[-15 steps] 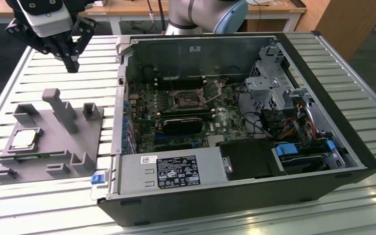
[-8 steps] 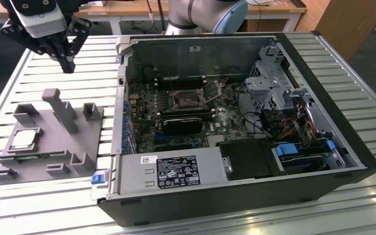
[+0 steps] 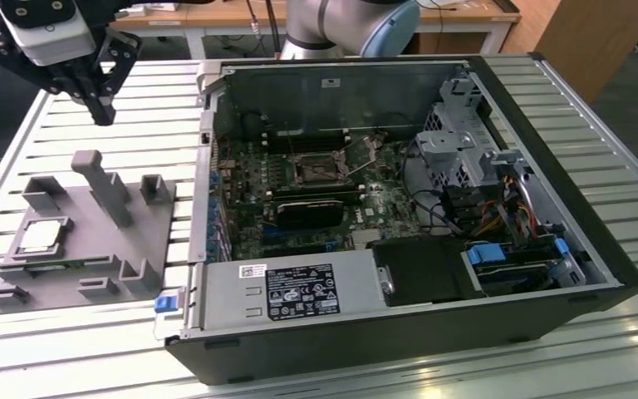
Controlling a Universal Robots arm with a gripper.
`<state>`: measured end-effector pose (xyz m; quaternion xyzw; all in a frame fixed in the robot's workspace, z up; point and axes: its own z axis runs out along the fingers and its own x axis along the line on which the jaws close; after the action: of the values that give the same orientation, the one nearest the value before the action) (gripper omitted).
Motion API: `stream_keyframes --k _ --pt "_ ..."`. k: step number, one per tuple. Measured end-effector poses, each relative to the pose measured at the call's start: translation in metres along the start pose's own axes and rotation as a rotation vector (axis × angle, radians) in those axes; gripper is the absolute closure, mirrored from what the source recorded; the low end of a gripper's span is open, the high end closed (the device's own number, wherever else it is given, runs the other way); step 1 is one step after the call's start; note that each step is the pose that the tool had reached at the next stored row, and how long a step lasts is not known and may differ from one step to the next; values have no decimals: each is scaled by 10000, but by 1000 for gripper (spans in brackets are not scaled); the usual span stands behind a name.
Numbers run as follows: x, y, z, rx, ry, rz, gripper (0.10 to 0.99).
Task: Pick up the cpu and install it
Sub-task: 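Reach for the cpu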
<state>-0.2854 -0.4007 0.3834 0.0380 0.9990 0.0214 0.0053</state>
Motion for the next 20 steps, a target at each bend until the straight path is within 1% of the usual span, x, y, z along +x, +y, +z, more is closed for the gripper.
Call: stream_keyframes --k 3,20 --pt "40 -3 3 1 16 1 980" --pt "199 -16 22 12 158 7 980"
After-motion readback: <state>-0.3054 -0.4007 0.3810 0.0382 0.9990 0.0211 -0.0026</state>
